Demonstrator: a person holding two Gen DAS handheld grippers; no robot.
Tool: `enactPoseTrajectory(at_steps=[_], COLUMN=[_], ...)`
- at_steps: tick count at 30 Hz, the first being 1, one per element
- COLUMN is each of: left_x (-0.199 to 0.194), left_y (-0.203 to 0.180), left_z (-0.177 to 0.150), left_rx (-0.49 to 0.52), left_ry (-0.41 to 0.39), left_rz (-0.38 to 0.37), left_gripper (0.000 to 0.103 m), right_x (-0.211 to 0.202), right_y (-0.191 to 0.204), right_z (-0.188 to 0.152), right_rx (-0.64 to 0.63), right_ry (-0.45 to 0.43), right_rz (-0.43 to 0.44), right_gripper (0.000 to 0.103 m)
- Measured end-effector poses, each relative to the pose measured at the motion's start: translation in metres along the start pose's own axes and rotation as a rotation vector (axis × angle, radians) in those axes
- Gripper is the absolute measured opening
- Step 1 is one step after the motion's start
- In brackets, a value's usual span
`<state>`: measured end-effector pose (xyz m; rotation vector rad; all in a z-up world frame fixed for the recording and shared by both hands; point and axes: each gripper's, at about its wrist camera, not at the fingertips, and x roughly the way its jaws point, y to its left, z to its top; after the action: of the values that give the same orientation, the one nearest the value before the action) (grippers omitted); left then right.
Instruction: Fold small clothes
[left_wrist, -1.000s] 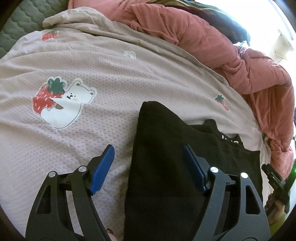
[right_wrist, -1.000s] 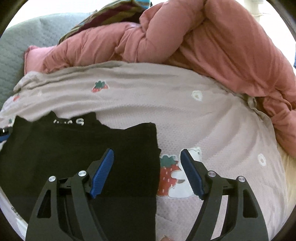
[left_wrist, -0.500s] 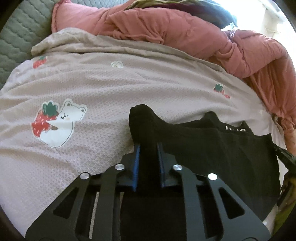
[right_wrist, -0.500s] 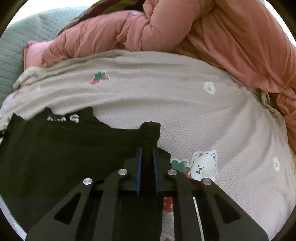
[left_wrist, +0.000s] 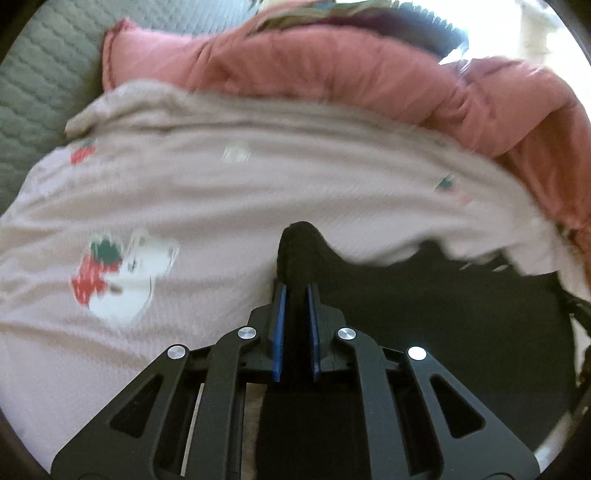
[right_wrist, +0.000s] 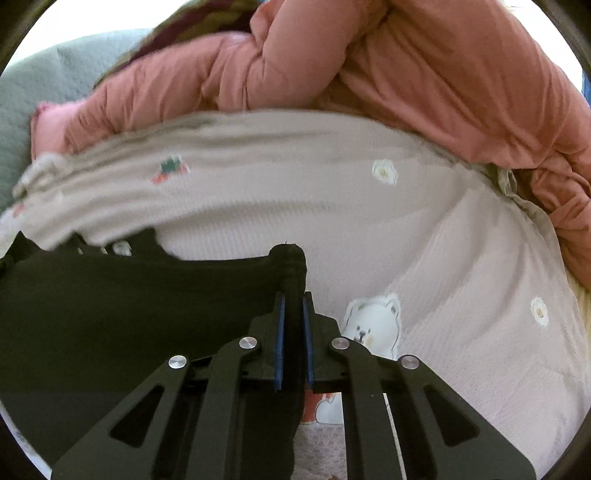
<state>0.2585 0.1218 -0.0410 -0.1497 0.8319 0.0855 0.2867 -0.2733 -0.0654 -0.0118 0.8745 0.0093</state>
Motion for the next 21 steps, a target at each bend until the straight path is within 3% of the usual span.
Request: enactPoseTrajectory(at_steps=[5, 12, 21], left_x=[0.005, -0.002, -0.009], left_y=[0.008, 0.011, 0.007], left_z=[-0.008, -0.012, -0.015], left_rx=[-0.026, -0.037, -0.022], left_ry=[0.018, 0.026, 0.042], left_rz=[0.010, -0.007, 0.009], left_gripper=[0.020, 0.022, 0.028], right_x=[0.005, 0.004, -0.009], right_y=[0.004, -0.002, -0.012], right_z=[-0.008, -0.010, -0.017], right_rx=[-0.032, 0.002, 0.068], right_ry=[0.008, 0.019, 0.030], right_rz=[-0.046, -0.064, -0.069], right_gripper=[0.009, 0.018, 0.038])
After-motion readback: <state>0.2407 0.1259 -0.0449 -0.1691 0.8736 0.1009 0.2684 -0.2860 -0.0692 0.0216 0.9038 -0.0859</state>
